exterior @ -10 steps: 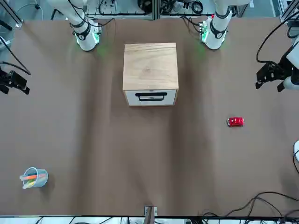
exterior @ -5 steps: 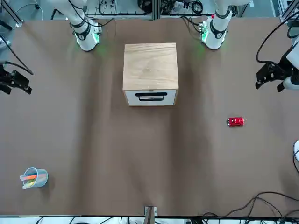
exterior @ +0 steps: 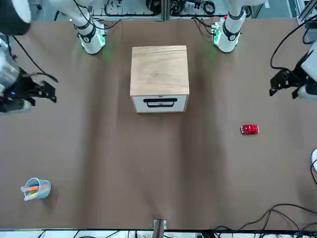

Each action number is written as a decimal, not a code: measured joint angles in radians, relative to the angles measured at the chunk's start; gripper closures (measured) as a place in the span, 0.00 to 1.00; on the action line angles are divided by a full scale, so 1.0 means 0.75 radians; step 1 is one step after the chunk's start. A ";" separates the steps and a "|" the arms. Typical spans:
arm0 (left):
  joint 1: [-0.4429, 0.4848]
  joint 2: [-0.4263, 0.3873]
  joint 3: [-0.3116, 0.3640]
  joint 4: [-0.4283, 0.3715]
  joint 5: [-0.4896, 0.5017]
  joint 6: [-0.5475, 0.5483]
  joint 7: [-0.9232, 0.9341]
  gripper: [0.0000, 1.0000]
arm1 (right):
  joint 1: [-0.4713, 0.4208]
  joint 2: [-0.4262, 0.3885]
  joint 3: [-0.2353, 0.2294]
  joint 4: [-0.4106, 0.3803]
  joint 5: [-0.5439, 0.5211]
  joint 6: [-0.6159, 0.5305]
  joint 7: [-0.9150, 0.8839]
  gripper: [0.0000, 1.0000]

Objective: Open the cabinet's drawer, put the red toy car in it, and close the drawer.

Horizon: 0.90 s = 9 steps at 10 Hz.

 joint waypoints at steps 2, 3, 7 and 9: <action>-0.010 0.058 -0.135 -0.023 0.000 -0.003 -0.049 0.02 | 0.129 0.112 0.004 0.005 0.010 0.024 0.010 0.00; -0.015 0.081 -0.204 -0.037 0.000 -0.004 -0.064 0.00 | 0.167 0.161 0.005 0.010 0.049 0.031 0.013 0.00; -0.018 0.099 -0.448 -0.200 0.000 -0.004 -0.300 0.29 | 0.255 0.301 0.010 0.055 0.314 0.100 -0.106 0.00; -0.023 0.110 -0.573 -0.334 0.000 0.075 -0.454 0.59 | 0.283 0.370 0.012 0.078 0.443 0.176 -0.293 0.00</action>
